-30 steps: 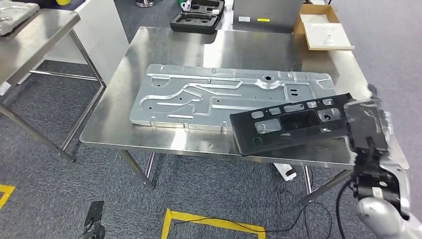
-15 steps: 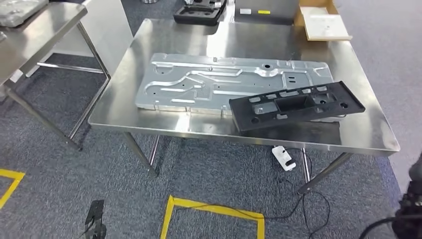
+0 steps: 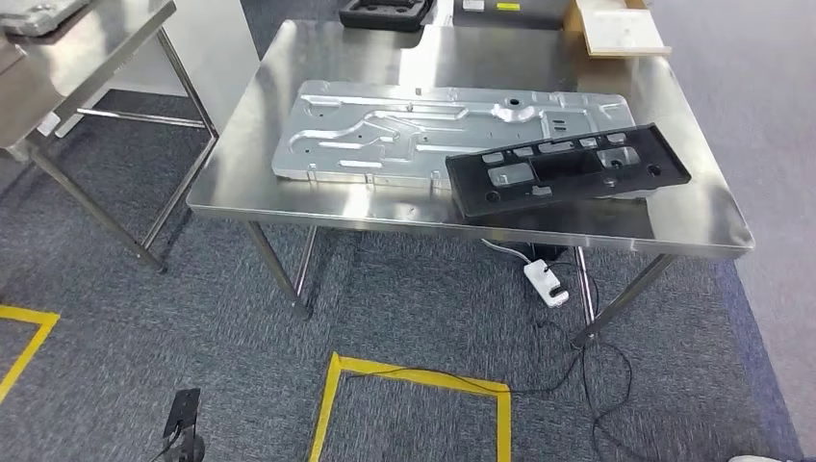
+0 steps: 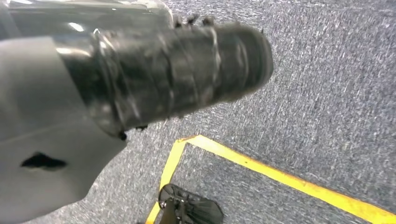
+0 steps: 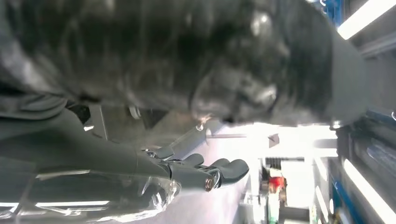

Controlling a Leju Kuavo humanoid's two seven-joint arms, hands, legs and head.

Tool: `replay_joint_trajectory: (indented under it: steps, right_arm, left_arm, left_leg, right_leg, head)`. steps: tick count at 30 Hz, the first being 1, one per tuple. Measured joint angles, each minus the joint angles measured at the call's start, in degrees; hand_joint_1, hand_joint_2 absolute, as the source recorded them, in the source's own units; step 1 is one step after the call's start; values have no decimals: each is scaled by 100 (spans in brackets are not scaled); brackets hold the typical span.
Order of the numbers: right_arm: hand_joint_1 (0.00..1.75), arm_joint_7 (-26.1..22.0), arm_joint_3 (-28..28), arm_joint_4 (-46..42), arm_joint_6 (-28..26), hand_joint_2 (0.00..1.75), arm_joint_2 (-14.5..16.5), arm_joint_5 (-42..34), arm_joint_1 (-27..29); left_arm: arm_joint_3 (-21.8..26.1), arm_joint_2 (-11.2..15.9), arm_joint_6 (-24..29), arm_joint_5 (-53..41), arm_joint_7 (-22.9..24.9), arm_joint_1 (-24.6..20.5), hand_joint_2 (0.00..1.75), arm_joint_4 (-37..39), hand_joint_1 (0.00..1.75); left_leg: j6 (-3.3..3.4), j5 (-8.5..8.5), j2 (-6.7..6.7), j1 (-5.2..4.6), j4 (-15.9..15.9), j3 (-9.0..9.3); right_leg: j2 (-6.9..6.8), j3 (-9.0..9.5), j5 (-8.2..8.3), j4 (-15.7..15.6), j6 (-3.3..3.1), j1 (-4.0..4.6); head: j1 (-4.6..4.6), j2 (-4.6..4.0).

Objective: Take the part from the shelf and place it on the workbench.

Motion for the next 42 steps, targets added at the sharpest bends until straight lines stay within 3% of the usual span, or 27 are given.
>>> replay_joint_trajectory:
  steps: [2, 3, 6, 7, 8, 9, 11, 13, 15, 17, 18, 19, 20, 22, 23, 25, 26, 27, 29, 30, 32, 33, 35, 37, 38, 40, 42]
  right_arm:
    - [0, -43, -91, -123, 2, 0, 64, 18, 124]
    - [0, -53, -125, -188, 2, 0, 104, 36, 183]
    - [0, -72, -235, -346, 4, 0, 232, 101, 362]
    - [0, -76, -272, -363, 4, 0, 277, 119, 424]
    - [0, -79, -313, -363, 4, 0, 327, 129, 482]
    - [0, -79, -355, -365, 4, 0, 376, 137, 533]
    - [0, -81, -446, -368, 3, 0, 463, 141, 605]
    - [0, -91, -529, -370, 3, 0, 527, 140, 651]
    - [0, -107, -608, -369, 3, 0, 595, 112, 684]
    - [0, -118, -702, -369, 3, 0, 659, -1, 738]
    - [0, -125, -751, -368, 3, 0, 684, -80, 784]
    - [0, -132, -796, -367, 3, 0, 706, -152, 828]
    - [0, -142, -838, -365, 3, 0, 729, -207, 868]
    - [0, -176, -902, -362, 3, 0, 782, -251, 923]
    - [0, -200, -929, -360, 3, 0, 812, -249, 954]
    - [0, -239, -987, -358, 3, 0, 881, -200, 993]
    - [0, -246, -1022, -356, 3, 0, 927, -179, 989]
    - [0, -250, -1060, -355, 3, 0, 980, -180, 974]
    - [0, -285, -1126, -351, 3, 0, 1081, -310, 956]
    - [0, -315, -1149, -349, 3, 0, 1119, -417, 954]
    - [0, -380, -1176, -344, 4, 0, 1182, -603, 962]
    - [0, -408, -1182, -343, 4, 0, 1210, -653, 958]
    - [0, -447, -1201, -343, 5, 0, 1262, -662, 957]
    - [0, -449, -1230, -343, 5, 0, 1307, -591, 956]
    - [0, -444, -1244, -343, 5, 0, 1329, -551, 955]
    - [0, -437, -1277, -342, 5, 0, 1374, -524, 952]
    - [0, -456, -1303, -343, 13, 0, 1400, -681, 956]
  left_arm:
    - [-2, 3, 2, 25, -16, 6, 0, 0, 0]
    - [-4, 2, -2, 36, -17, 11, 0, 1, 0]
    - [-24, -1, -23, 44, -5, 16, 0, 1, 0]
    - [-32, -4, -28, 38, -3, 11, 0, 0, 0]
    - [-38, -10, -30, 34, -3, 8, 0, 0, 0]
    - [-40, -16, -31, 31, -3, 6, 0, 0, 0]
    - [-44, -25, -31, 30, -4, 0, 0, 0, 0]
    - [-52, -19, -31, 25, -8, -20, 0, 0, 0]
    - [-68, -14, -31, 17, -11, -39, 0, 0, 0]
    - [-82, -14, -31, 15, -13, -37, 0, 1, 0]
    - [-86, -16, -31, 18, -12, -34, 0, 1, 0]
    - [-91, -19, -32, 21, -11, -31, 0, 1, 0]
    - [-97, -25, -32, 25, -11, -31, 0, 1, 0]
    - [-112, -42, -32, 31, -9, -30, 0, 0, 0]
    - [-119, -52, -32, 33, -7, -30, 0, 0, 0]
    - [-128, -77, -33, 44, -1, -29, 0, 0, 0]
    - [-131, -89, -33, 50, 2, -29, 0, 0, 0]
    - [-133, -98, -33, 58, 5, -28, 0, 0, 0]
    - [-139, -111, -32, 68, 13, -29, 0, 1, 0]
    - [-142, -116, -31, 72, 16, -27, 0, 1, 0]
    - [-143, -125, -29, 78, 18, -20, 0, 2, 0]
    - [-143, -131, -29, 83, 19, -14, 0, 2, 0]
    - [-146, -145, -31, 102, 19, -1, 0, 2, 0]
    - [-158, -158, -31, 118, 18, -3, 0, 2, 0]
    - [-172, -164, -31, 122, 16, -7, 0, 2, 0]
    - [-206, -180, -31, 129, 10, -9, 0, 2, 0]
    - [-225, -190, -31, 140, 1, -15, 0, 2, 0]
  left_leg:
    - [-72, 28, -8, 14, 9, -13]
    - [-106, -87, -11, 23, 81, -50]
    - [-190, -932, -11, 51, 900, -253]
    - [-207, -1130, -11, 56, 1243, -291]
    - [-212, -1181, -11, 57, 1478, -274]
    - [-205, -1100, -12, 57, 1544, -177]
    - [-143, -815, -15, 45, 1095, 309]
    - [-47, -831, -16, 13, 219, 952]
    - [26, -954, -16, -32, -283, 1229]
    - [94, -847, -2, -42, -379, 1168]
    - [139, -765, 11, -29, -418, 1118]
    - [185, -673, 26, -12, -457, 1052]
    - [220, -586, 43, 3, -478, 974]
    - [249, -442, 53, 2, -462, 797]
    - [242, -373, 57, 3, -437, 694]
    - [209, -248, 62, 13, -346, 444]
    - [183, -201, 63, 20, -280, 322]
    - [152, -166, 60, 21, -200, 206]
    - [85, -112, 52, 13, -53, 60]
    - [51, -78, 46, 6, -16, 27]
    - [-20, -12, 38, 17, 1, 3]
    - [-53, -73, 34, 27, 37, -29]
    - [-113, -534, 30, 50, 385, -148]
    - [-156, -1126, 29, 56, 1063, -276]
    - [-165, -1254, 29, 57, 1367, -289]
    - [-138, -1105, 25, 54, 1521, -102]
    - [-44, -841, 21, 31, 933, 458]
  right_leg:
    - [-4, -86, 74, -3, -100, -10]
    - [-12, -129, 128, -10, -151, -17]
    - [-21, -331, 318, -14, -241, -17]
    - [-20, -406, 385, -8, -246, -8]
    - [-19, -488, 451, 2, -246, 0]
    - [-17, -573, 515, 15, -243, 10]
    - [-11, -738, 641, 41, -232, 28]
    - [-13, -840, 751, 46, -195, 47]
    - [-27, -861, 869, 5, -128, 42]
    - [-26, -871, 959, -50, -57, 26]
    - [-19, -902, 880, -20, -28, 21]
    - [-11, -954, 684, 108, -6, 19]
    - [-5, -1025, 385, 352, 11, 10]
    - [-4, -1157, -171, 1058, 48, 7]
    - [-5, -1176, -261, 1367, 68, 3]
    - [-7, -970, -35, 1484, 106, -17]
    - [-7, -721, 117, 1239, 124, -35]
    - [-4, -400, 159, 847, 140, -49]
    - [19, 65, 10, 153, 92, -39]
    - [28, 146, -73, -9, 46, -24]
    - [15, 78, -43, -29, -74, -13]
    - [6, 31, 9, -21, -133, -15]
    - [-13, -111, 142, -29, -232, -23]
    - [-14, -289, 286, -21, -270, -8]
    - [-15, -377, 358, -12, -274, 2]
    - [-15, -562, 495, 16, -274, 27]
    - [-15, -731, 625, 43, -265, 51]
  head:
    - [15, -1]
    - [7, 0]
    - [-25, 0]
    - [-27, 0]
    - [-25, 0]
    - [-27, 0]
    - [-29, 0]
    - [-26, 0]
    - [-28, -1]
    - [-33, 0]
    - [-32, 0]
    - [-15, 0]
    - [2, 1]
    - [19, 1]
    - [20, 1]
    - [20, 1]
    - [21, 1]
    - [22, 1]
    - [19, 1]
    - [22, 1]
    - [46, -1]
    - [49, 0]
    - [30, 1]
    - [13, 0]
    - [12, 0]
    - [11, 0]
    - [11, -1]
